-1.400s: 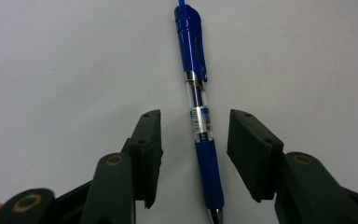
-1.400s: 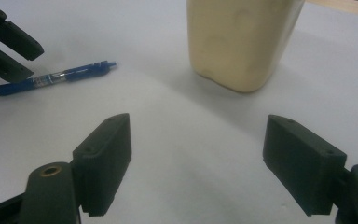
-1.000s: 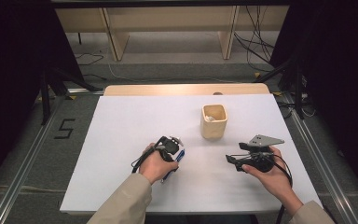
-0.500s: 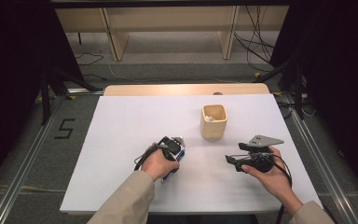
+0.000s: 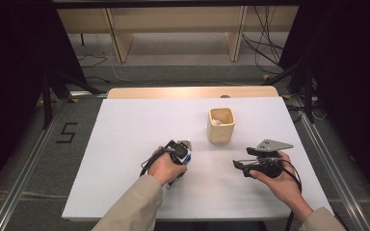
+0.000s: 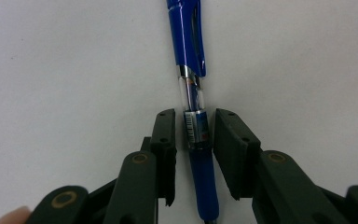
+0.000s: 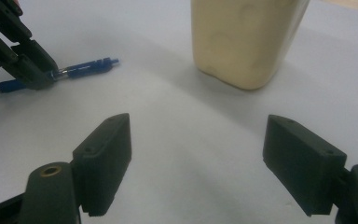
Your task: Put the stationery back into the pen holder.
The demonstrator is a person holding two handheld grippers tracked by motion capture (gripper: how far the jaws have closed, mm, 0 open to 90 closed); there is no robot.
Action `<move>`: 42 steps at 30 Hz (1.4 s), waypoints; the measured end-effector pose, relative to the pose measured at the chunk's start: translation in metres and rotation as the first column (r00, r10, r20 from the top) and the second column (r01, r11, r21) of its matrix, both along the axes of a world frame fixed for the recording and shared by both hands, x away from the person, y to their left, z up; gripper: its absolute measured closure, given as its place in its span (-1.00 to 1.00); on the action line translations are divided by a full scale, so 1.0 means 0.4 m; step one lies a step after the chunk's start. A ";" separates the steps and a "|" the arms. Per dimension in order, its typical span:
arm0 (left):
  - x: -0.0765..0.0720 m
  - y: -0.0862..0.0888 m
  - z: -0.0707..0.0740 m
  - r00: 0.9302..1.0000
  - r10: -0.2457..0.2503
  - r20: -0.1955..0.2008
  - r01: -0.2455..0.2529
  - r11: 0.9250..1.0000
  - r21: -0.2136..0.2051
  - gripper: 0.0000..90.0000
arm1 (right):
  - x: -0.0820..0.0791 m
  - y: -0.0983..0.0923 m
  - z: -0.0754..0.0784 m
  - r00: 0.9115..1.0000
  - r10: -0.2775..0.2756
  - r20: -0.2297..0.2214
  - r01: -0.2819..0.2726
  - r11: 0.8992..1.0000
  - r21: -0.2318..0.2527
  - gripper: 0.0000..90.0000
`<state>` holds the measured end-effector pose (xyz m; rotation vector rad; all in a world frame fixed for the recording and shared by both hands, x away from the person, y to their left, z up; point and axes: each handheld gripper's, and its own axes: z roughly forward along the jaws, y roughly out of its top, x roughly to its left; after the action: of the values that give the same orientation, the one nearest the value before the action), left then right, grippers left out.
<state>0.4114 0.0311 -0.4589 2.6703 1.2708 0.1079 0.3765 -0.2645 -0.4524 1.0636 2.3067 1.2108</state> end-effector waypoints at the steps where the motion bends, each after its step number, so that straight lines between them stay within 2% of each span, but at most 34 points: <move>1: 0.000 -0.001 0.000 1.000 0.004 -0.001 -0.004 1.000 0.002 0.55 | 0.000 0.000 0.000 1.000 0.000 -0.001 0.000 1.000 0.000 -0.46; 12: -0.004 -0.007 0.001 0.999 0.051 -0.009 -0.051 0.999 -0.003 0.75 | -0.001 0.001 0.000 1.000 0.004 -0.003 -0.004 1.000 0.001 -0.46; 23: -0.008 0.004 0.000 0.997 0.075 0.000 -0.075 0.997 -0.034 0.77 | -0.002 0.002 -0.001 1.000 0.009 -0.002 -0.009 1.000 -0.003 -0.46; 27: -0.010 0.011 0.002 0.998 0.065 0.010 -0.065 0.997 -0.045 0.77 | -0.001 0.003 -0.002 1.000 0.010 -0.001 -0.010 1.000 -0.002 -0.46; 32: -0.019 0.020 0.007 0.998 0.061 0.031 -0.059 0.995 -0.082 0.77 | -0.003 0.006 -0.003 1.000 0.010 -0.007 -0.010 1.000 -0.002 -0.46; 37: -0.034 0.029 0.019 0.995 0.063 0.078 -0.052 0.989 -0.135 0.77 | -0.003 0.008 -0.006 1.000 0.011 -0.008 -0.011 1.000 0.000 -0.46; 42: -0.049 0.044 0.035 0.992 0.052 0.112 -0.027 0.978 -0.208 0.77 | -0.003 0.009 -0.007 1.000 0.013 -0.008 -0.013 1.000 -0.001 -0.46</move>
<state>0.3919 0.0486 -0.4447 2.4277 1.2273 0.1291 0.3753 -0.2608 -0.4551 1.0571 2.3234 1.2124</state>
